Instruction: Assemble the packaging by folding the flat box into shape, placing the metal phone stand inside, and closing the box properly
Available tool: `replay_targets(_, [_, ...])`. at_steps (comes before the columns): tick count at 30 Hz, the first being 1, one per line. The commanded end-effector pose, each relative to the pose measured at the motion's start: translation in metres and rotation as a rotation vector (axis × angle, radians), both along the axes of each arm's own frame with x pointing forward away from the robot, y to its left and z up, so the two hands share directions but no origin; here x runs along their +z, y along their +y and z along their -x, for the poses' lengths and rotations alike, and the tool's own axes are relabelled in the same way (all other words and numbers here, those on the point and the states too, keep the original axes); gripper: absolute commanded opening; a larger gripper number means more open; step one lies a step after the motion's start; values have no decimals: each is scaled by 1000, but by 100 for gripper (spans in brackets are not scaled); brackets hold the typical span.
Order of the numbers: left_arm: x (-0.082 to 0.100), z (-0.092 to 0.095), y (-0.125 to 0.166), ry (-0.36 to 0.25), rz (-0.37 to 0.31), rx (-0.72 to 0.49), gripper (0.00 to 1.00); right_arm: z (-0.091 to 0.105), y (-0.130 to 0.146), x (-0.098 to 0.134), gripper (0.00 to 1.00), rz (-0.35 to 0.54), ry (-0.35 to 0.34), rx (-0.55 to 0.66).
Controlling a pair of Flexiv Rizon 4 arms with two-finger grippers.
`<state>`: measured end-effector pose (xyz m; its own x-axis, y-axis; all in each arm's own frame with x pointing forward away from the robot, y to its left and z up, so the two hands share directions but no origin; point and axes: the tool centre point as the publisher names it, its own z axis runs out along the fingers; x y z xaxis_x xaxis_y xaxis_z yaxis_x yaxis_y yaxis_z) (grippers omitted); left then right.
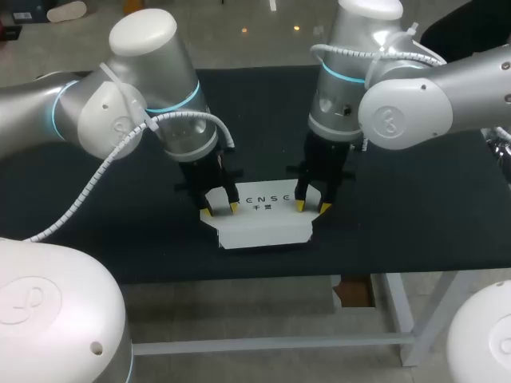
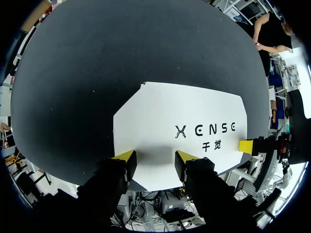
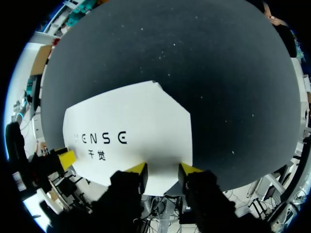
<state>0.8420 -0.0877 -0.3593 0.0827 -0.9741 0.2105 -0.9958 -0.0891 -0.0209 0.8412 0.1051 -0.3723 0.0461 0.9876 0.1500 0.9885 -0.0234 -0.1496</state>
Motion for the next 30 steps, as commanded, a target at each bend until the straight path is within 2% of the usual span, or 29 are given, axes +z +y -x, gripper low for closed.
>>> replay_targets(1, [-1,0,0,0,-4,0,49,0,0,0,42,2,2,1])
replay_targets(6, [-1,0,0,0,-4,0,50,0,0,0,37,2,2,1])
replay_targets(10, [-1,0,0,0,-4,0,47,0,0,0,43,2,2,1])
replay_targets(12, [-1,0,0,0,-4,0,40,0,0,0,43,2,2,1])
replay_targets(14, [-1,0,0,0,-4,0,29,0,0,0,40,2,2,1])
replay_targets(15, [-1,0,0,0,-4,0,28,0,0,0,39,2,2,1])
replay_targets(26, [0,4,1,-34,-3,-11,42,3,-1,1,44,11,-28,-9])
replay_targets(30, [0,6,3,-46,-2,-19,43,3,-1,1,45,16,-41,-10])
